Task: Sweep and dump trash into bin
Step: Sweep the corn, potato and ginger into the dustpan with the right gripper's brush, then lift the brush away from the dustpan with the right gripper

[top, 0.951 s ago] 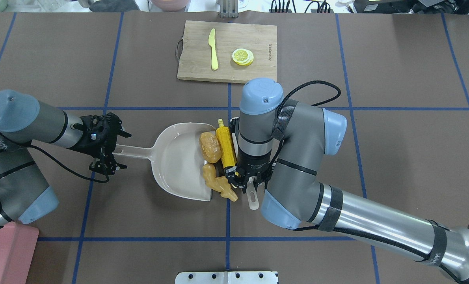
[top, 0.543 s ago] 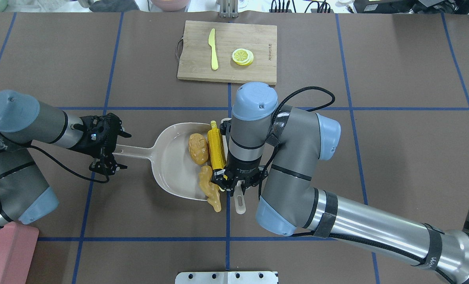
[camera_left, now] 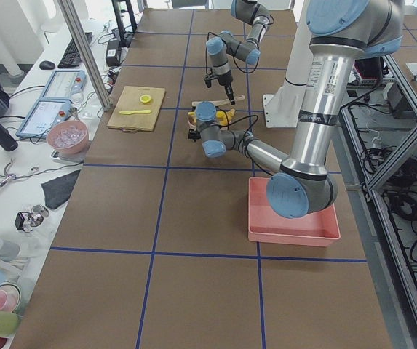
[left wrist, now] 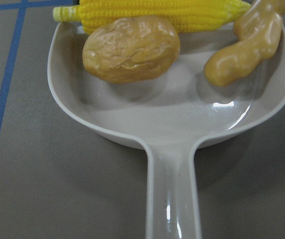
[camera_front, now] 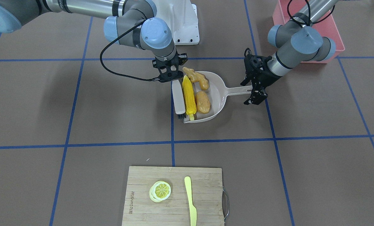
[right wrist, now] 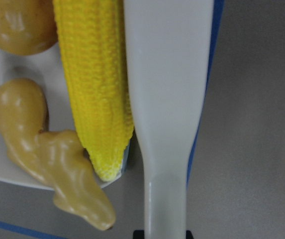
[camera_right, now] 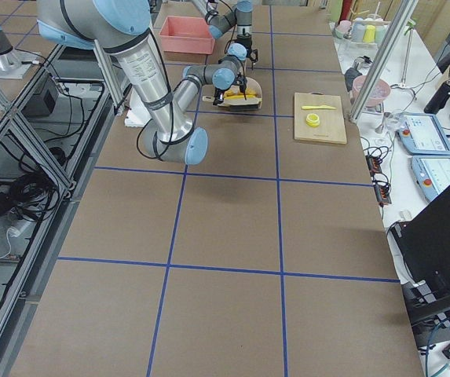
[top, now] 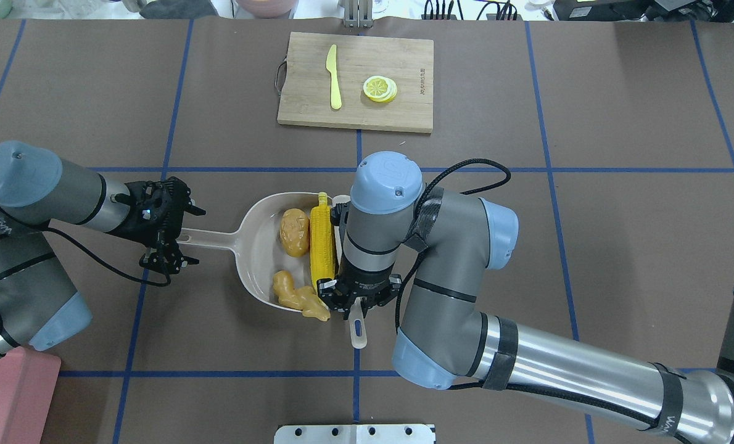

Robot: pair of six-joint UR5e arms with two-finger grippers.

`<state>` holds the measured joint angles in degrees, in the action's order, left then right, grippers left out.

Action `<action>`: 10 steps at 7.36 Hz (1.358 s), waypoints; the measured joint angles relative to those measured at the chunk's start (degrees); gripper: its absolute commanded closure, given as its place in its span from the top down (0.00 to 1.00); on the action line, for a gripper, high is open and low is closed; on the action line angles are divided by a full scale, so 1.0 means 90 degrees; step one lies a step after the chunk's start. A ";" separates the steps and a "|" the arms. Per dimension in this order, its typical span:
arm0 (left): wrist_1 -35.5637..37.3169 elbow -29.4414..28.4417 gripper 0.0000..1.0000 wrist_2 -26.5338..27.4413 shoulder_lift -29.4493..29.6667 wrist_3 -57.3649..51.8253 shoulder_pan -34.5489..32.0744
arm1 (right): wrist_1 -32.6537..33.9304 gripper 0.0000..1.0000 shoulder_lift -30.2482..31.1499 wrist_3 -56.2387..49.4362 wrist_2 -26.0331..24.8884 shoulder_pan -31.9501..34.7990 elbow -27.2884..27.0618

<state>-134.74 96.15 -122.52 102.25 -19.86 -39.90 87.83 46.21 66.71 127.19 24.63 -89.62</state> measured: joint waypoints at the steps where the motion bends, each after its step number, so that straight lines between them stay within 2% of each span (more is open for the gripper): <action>1: 0.0000 0.0000 0.96 0.0000 -0.0008 0.0000 0.0000 | -0.0202 0.00 -0.0013 0.0181 -0.0040 -0.0030 0.0003; 10: -0.0001 -0.0002 0.94 0.0000 -0.0010 0.0002 0.0000 | -0.2219 0.00 0.0062 0.1485 -0.0636 -0.0319 0.0109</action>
<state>-134.74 96.13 -122.52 102.15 -19.84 -39.90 67.86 46.76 80.08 121.47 21.76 -88.63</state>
